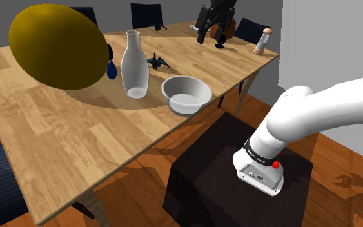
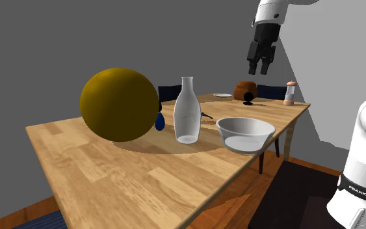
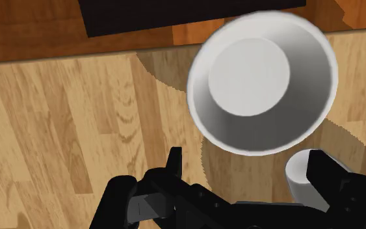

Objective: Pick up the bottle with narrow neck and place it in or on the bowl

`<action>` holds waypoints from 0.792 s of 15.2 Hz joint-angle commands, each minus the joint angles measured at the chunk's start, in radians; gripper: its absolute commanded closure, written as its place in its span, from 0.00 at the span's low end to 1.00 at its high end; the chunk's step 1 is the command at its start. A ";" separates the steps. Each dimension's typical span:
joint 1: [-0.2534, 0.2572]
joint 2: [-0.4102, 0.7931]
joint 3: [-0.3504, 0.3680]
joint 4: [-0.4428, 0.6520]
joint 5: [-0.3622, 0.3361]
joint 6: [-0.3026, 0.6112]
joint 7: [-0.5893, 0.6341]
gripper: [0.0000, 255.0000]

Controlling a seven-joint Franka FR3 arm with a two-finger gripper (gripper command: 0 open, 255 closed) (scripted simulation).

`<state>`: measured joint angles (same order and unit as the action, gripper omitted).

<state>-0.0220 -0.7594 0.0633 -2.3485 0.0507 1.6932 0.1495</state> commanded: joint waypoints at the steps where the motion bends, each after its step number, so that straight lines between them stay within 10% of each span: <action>1: 0.000 0.000 0.000 0.000 0.000 0.000 0.000 0.00; 12: 0.023 0.439 0.136 0.368 0.019 0.020 0.151 0.00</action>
<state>-0.0010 -0.3644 0.1868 -2.0204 0.0716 1.7143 0.2843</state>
